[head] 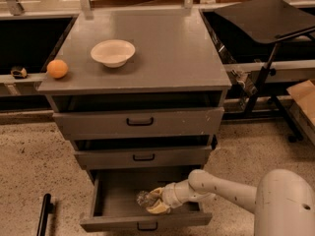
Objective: Place water bottle into bottom drawer
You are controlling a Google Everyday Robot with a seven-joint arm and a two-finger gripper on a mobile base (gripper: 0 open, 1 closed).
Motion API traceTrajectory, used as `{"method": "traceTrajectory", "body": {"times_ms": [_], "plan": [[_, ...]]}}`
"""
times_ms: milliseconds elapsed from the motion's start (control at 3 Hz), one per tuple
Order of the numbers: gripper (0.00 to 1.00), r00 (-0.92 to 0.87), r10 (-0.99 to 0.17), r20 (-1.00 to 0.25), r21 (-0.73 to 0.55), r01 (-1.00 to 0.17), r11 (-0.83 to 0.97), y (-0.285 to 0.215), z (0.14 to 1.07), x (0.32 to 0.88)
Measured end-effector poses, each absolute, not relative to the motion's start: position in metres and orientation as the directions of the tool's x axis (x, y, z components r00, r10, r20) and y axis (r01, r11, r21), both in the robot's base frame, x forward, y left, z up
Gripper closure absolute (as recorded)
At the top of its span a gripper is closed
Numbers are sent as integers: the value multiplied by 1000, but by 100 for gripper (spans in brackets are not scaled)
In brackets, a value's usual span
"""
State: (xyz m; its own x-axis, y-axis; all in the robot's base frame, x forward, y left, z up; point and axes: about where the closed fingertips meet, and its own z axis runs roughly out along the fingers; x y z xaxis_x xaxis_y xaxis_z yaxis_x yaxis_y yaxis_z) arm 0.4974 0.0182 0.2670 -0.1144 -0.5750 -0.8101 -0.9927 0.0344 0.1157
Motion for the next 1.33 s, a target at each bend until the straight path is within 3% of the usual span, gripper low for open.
{"method": "traceTrajectory", "body": {"times_ms": [667,1000,1333], "plan": [[16,-115,-575,-810,116,-993,35,18,267,497],[0,-115,-575,-810,116,-993,35,18,267,497],[0,-115,-575,-810,116,-993,35,19,267,497]]}}
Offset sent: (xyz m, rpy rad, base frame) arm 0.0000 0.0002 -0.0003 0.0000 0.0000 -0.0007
